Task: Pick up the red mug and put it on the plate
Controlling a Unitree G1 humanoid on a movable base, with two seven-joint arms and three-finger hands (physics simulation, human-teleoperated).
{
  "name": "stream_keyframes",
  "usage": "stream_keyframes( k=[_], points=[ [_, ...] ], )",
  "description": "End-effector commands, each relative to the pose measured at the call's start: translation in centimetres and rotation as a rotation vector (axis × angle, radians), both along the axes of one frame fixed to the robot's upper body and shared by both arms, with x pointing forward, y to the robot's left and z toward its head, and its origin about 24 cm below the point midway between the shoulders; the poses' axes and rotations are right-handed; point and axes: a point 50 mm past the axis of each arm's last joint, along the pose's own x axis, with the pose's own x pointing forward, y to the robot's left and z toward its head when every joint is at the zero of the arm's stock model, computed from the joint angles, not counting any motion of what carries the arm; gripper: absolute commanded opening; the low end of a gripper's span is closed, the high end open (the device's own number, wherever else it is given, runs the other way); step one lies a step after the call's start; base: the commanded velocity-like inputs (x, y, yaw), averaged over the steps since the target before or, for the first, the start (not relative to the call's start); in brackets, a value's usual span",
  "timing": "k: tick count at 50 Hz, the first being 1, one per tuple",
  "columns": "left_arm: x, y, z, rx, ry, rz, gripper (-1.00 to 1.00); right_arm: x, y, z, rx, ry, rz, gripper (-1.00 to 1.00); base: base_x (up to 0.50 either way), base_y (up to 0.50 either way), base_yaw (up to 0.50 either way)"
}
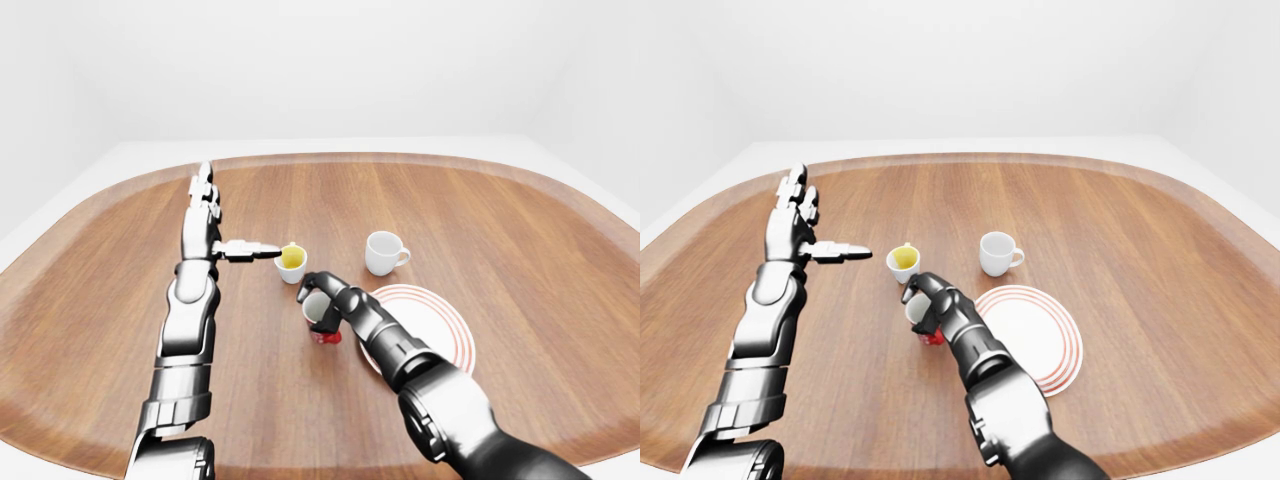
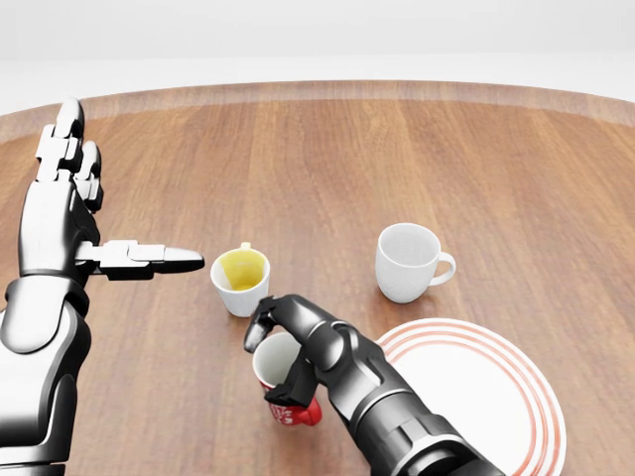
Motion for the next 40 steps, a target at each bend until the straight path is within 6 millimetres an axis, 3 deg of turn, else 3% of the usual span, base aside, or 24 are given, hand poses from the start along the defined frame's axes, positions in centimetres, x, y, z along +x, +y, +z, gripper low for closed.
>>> stream_keyframes(
  k=[1,15,40],
  points=[
    [0.0,0.0,0.0,0.000,0.001,0.000,1.00,1.2,-0.2,2.1,0.010,-0.081,0.011,-1.00,0.00,0.00,0.00],
    [0.1,-0.2,-0.2,0.002,0.008,0.000,1.00,1.8,-0.9,3.7,0.029,-0.150,0.034,-1.00,0.00,0.00,0.00],
    [-0.1,-0.8,0.6,0.014,-0.030,-0.014,1.00,1.7,-4.3,3.6,0.020,-0.178,-0.012,-1.00,0.00,0.00,0.00]
  ],
)
